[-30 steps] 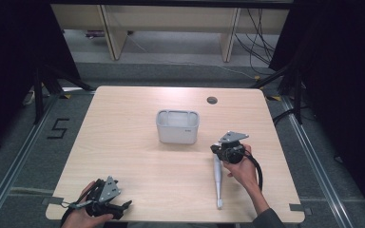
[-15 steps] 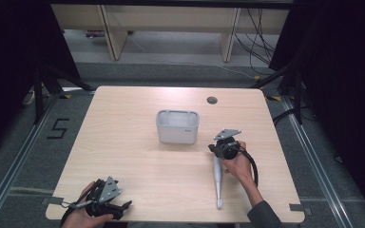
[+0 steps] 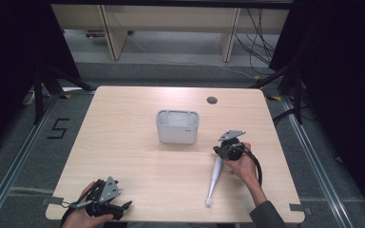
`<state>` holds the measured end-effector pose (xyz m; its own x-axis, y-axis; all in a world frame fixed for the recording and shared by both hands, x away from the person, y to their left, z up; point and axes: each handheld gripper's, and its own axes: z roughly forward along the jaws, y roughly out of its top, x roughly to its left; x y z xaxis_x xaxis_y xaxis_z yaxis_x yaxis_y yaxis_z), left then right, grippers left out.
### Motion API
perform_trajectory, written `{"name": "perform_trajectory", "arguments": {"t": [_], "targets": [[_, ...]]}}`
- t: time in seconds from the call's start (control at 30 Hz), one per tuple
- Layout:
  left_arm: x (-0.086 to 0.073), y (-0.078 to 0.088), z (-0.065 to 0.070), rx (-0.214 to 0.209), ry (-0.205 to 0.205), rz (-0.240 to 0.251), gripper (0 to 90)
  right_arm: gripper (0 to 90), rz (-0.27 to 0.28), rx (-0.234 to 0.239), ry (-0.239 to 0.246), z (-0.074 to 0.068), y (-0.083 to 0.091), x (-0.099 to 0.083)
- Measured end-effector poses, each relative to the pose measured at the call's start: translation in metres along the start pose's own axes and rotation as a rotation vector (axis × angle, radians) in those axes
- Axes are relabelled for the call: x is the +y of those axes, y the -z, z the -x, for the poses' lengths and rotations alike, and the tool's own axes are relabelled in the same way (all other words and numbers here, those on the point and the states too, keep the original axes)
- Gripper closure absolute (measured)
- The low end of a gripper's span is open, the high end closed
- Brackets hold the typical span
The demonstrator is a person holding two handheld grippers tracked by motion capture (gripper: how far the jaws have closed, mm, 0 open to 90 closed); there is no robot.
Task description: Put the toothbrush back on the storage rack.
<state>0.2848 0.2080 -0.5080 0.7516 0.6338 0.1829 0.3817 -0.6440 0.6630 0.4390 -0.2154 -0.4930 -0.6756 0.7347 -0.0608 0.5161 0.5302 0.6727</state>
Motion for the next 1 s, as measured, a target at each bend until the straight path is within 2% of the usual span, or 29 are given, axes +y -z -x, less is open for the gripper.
{"name": "perform_trajectory", "arguments": {"t": [0.03, 0.07, 0.1, 0.17, 0.2, 0.23, 0.27, 0.3, 0.33, 0.43, 0.47, 0.5, 0.53, 0.57, 0.6, 0.63, 0.67, 0.77, 0.83, 0.9, 1.0], "targets": [[0.0, 0.0, 0.0, 0.0, 0.0, 0.0, 16.2, 90.0, 0.0, 0.0, 0.0, 0.0, 0.0, 0.0], [0.0, 0.0, 0.0, -0.005, -0.005, -0.007, 16.2, 90.0, -0.008, 0.0, -0.033, -0.001, 0.002, -0.003], [0.0, 0.0, 0.0, -0.005, -0.005, -0.007, 16.2, 90.0, -0.02, 0.005, -0.041, -0.001, 0.004, -0.004], [0.0, -0.001, 0.001, -0.004, 0.0, -0.006, 16.2, 90.0, -0.005, -0.007, -0.021, 0.001, 0.006, -0.006], [0.0, 0.0, 0.0, -0.003, -0.005, -0.008, 16.2, 90.0, -0.014, -0.005, -0.045, 0.0, 0.008, -0.007], [0.0, 0.0, 0.0, -0.003, -0.005, -0.008, 16.2, 90.0, -0.014, -0.005, -0.045, 0.0, 0.008, -0.007], [0.0, 0.0, 0.0, -0.005, -0.004, -0.008, 16.2, 90.0, -0.007, -0.008, -0.024, 0.001, 0.01, -0.009], [0.0, 0.0, 0.0, -0.004, -0.001, -0.007, 16.2, 90.0, -0.025, -0.005, -0.026, 0.002, 0.013, -0.01], [0.0, 0.0, 0.0, -0.004, -0.003, -0.007, 16.2, 90.0, -0.015, -0.011, -0.045, 0.0, 0.013, -0.012], [0.0, 0.0, 0.0, -0.005, -0.002, -0.007, 16.2, 89.9, -0.019, -0.015, -0.04, 0.001, 0.016, -0.015], [0.0, 0.0, 0.0, -0.004, -0.003, -0.008, 16.2, 89.9, -0.028, -0.002, -0.056, -0.001, 0.021, -0.018], [0.0, 0.0, 0.0, -0.005, -0.003, -0.009, 16.2, 89.7, -0.024, -0.002, -0.039, 0.001, 0.022, -0.02], [0.0, 0.0, 0.0, -0.005, -0.003, -0.009, 16.2, 89.6, -0.013, -0.011, -0.056, 0.001, 0.024, -0.022], [0.0, 0.0, -0.001, -0.013, -0.016, -0.018, 16.2, 89.5, -0.02, -0.001, -0.054, 0.001, 0.026, -0.024], [0.0, -0.001, 0.001, -0.009, 0.002, -0.01, 16.2, 89.4, -0.005, -0.009, -0.062, 0.001, 0.027, -0.026], [0.0, 0.0, 0.0, -0.004, -0.003, -0.01, 16.2, 89.4, -0.031, -0.002, -0.053, 0.002, 0.03, -0.027], [0.0, 0.0, 0.0, -0.004, -0.002, -0.008, 16.2, 89.4, -0.016, -0.006, -0.056, 0.001, 0.032, -0.03], [0.0, 0.0, 0.0, -0.005, -0.003, -0.01, 16.2, 89.2, -0.028, -0.004, -0.07, -0.001, 0.041, -0.037], [0.0, -0.001, 0.001, -0.003, 0.002, -0.01, 16.2, 89.0, -0.009, -0.018, -0.071, -0.002, 0.045, -0.042], [-0.001, -0.001, 0.001, -0.006, 0.006, -0.013, 16.2, 88.8, -0.03, -0.008, -0.077, -0.003, 0.051, -0.046], [-0.001, -0.001, 0.0, -0.002, 0.0, -0.012, 16.2, 88.4, -0.029, -0.011, -0.087, -0.004, 0.058, -0.053]]}}
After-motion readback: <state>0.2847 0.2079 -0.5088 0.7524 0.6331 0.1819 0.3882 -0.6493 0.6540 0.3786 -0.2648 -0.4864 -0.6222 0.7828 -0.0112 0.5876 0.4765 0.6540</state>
